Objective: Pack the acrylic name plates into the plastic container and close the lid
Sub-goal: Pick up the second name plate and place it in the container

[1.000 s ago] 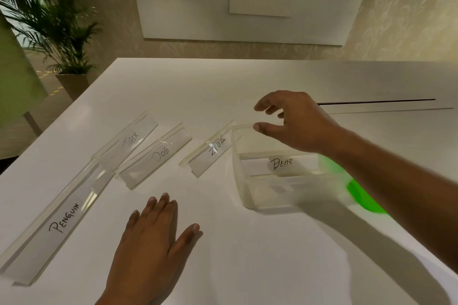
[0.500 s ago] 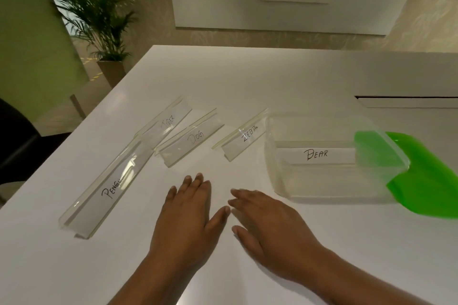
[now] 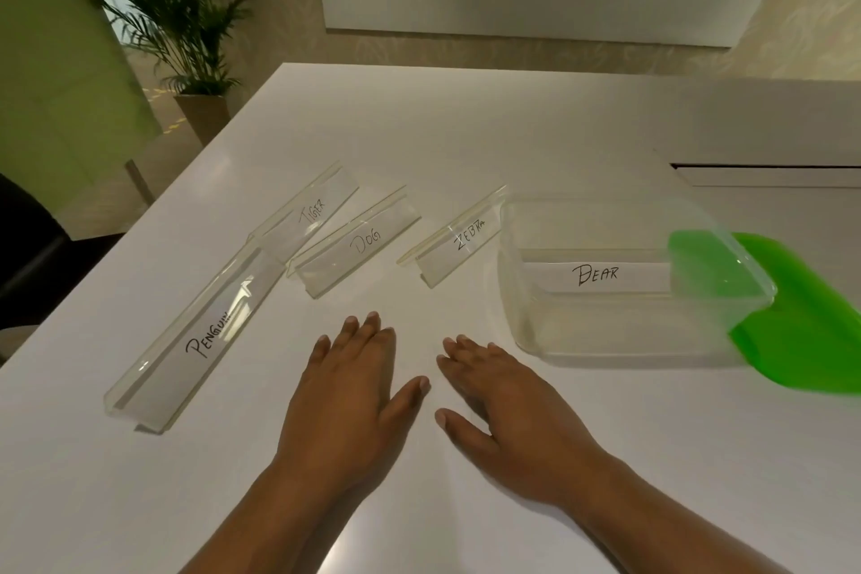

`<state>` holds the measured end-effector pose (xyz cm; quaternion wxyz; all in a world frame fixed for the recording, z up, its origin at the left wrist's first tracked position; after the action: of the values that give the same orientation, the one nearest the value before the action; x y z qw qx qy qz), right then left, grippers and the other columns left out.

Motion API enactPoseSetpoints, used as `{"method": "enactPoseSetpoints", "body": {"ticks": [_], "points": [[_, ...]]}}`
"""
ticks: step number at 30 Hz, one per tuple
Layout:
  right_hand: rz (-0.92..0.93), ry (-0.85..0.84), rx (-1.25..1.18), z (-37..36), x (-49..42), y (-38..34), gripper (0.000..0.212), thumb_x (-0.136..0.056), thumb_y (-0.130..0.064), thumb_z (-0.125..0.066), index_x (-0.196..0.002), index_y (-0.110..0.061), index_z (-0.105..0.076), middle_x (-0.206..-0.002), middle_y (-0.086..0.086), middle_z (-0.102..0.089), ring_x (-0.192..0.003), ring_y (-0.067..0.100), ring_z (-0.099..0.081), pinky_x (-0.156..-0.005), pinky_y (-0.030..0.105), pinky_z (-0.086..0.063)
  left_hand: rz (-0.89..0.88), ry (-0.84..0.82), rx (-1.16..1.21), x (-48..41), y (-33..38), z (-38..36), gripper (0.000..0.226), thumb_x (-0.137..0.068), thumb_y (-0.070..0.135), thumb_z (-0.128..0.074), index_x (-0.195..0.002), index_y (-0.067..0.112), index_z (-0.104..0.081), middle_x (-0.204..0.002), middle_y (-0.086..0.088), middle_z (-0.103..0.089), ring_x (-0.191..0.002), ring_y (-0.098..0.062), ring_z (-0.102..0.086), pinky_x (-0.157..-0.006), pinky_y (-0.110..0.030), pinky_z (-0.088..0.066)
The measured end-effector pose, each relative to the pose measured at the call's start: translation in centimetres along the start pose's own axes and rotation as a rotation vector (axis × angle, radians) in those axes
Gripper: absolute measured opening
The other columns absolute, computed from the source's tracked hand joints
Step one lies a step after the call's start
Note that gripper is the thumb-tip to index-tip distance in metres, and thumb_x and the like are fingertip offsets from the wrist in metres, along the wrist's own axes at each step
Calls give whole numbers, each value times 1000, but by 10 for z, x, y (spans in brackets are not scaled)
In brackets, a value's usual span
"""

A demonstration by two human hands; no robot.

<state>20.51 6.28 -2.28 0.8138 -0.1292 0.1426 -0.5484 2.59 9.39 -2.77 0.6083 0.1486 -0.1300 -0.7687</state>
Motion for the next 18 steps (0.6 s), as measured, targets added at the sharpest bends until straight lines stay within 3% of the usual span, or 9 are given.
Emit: {"method": "enactPoseSetpoints", "body": {"ticks": [4, 8, 14, 18], "points": [[32, 7, -1, 0, -2, 0, 63, -92, -59, -33, -149, -33, -27, -156, -22, -14, -132, -22, 10, -107, 6, 11, 23, -6, 90, 1, -12, 10, 87, -77, 76, -29, -152, 32, -28, -162, 14, -15, -148, -8, -14, -119, -34, -14], [56, 14, 8, -1, -2, 0, 63, -91, -62, -32, -148, -36, -28, -152, -26, -10, -123, -30, 20, -101, 1, 16, 35, 219, 184, 10, -33, 41, 60, -83, 63, -57, -136, 34, -52, -158, 22, -24, -140, -3, -32, -108, -33, -37], [81, -1, 29, 1, -3, 1, 62, -90, -63, -34, -147, -40, -26, -151, -30, -5, -125, -29, 19, -101, 1, 14, 138, 537, 227, 27, -76, 82, 55, -76, 62, -58, -116, 25, -66, -135, 20, -49, -119, -1, -48, -90, -18, -36], [74, -1, 3, 1, -5, 1, 61, -88, -61, -42, -144, -42, -27, -142, -38, 1, -124, -31, 18, -101, -1, 13, 273, 569, 136, 34, -104, 91, 45, -83, 46, -69, -120, 21, -64, -139, 8, -53, -121, -12, -52, -88, -24, -40]]}}
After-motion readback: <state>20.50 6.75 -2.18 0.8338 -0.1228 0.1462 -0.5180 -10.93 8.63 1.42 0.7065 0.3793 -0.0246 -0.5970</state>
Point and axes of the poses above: each hand's wrist, its own x-axis away from the middle knuckle, its own z-axis out of the back of the hand, y = z × x, the point moved 3 cm from there along -x, towards the middle knuckle
